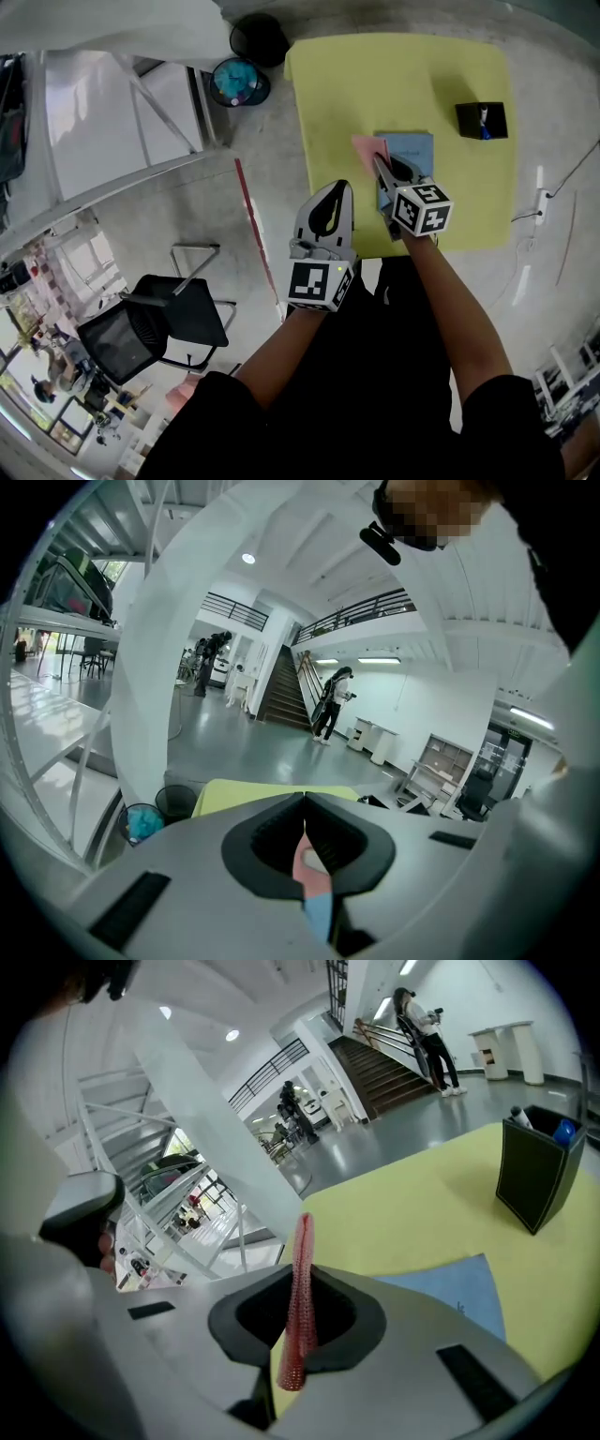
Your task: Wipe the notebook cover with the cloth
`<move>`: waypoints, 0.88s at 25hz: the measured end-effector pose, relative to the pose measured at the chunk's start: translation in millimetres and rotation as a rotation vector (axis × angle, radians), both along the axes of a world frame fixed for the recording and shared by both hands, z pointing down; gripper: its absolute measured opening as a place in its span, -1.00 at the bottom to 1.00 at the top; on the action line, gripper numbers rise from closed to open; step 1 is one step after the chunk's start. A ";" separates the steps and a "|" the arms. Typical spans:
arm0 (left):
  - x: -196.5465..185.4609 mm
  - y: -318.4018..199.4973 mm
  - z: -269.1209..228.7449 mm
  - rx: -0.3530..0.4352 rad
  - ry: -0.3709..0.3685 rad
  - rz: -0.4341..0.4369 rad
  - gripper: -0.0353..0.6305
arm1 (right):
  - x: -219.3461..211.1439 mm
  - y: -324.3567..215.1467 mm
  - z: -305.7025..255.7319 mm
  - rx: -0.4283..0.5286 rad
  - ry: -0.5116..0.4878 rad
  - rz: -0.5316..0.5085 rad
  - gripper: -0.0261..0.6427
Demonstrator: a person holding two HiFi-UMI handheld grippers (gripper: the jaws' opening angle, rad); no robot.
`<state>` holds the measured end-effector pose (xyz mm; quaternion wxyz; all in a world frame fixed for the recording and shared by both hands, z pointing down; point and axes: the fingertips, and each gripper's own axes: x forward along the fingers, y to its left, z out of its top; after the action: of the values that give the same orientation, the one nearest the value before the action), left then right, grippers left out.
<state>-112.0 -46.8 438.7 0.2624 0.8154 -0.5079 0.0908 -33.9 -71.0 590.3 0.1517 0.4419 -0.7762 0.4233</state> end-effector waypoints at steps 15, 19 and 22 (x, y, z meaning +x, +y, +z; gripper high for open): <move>-9.9 1.2 8.3 -0.010 0.009 -0.096 -0.85 | 15.0 -10.6 85.5 -0.198 -0.073 0.117 -0.81; -2.0 5.1 11.6 -0.020 0.011 -0.092 -0.85 | 22.0 -10.0 102.3 -0.244 -0.064 0.136 -0.81; -1.1 8.3 17.3 -0.037 0.002 -0.098 -0.85 | 20.9 -10.4 106.4 -0.259 -0.071 0.137 -0.81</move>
<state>-113.1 -38.6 456.0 0.2819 0.7848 -0.5451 0.0864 -13.0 -81.4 696.6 0.1506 0.4551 -0.6881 0.5446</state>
